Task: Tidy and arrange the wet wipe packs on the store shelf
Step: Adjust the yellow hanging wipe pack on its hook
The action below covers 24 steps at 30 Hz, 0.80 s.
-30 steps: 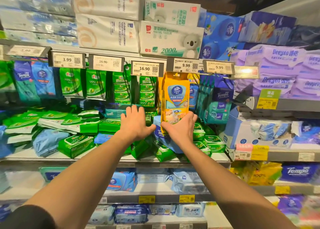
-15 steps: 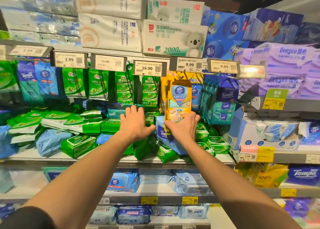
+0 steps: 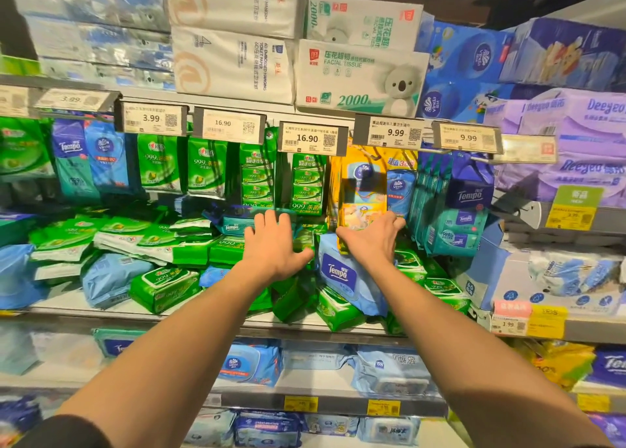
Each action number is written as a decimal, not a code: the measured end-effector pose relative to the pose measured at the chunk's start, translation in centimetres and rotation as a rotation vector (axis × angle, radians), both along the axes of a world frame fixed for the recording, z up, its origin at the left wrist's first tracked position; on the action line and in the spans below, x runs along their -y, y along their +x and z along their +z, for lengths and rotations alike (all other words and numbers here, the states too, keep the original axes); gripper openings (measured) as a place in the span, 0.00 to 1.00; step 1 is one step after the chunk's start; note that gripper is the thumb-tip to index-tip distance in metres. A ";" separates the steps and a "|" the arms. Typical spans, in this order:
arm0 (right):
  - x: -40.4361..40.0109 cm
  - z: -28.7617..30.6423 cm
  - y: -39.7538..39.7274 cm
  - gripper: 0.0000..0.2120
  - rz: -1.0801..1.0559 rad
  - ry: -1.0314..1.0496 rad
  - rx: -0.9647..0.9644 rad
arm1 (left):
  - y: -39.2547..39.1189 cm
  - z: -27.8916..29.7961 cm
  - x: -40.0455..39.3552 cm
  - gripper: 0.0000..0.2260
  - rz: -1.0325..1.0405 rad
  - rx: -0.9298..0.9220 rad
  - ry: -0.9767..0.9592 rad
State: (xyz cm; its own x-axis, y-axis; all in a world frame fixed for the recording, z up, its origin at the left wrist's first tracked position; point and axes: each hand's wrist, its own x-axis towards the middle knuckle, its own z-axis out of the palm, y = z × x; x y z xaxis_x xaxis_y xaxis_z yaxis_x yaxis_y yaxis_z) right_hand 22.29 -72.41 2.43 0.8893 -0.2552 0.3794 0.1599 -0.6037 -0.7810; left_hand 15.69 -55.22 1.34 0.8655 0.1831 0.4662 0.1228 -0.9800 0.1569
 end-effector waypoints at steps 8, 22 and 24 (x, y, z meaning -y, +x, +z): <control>-1.1 -0.1 3.6 0.48 -0.031 0.023 -0.069 | 0.5 0.2 -2.8 0.34 0.021 0.023 -0.006; -3.3 -0.4 8.4 0.30 -0.090 -0.045 -0.238 | 2.0 -0.8 -5.1 0.34 0.046 -0.018 0.006; -3.4 -0.7 8.9 0.28 -0.074 -0.081 -0.270 | 2.1 -1.0 -5.3 0.33 0.040 -0.024 0.014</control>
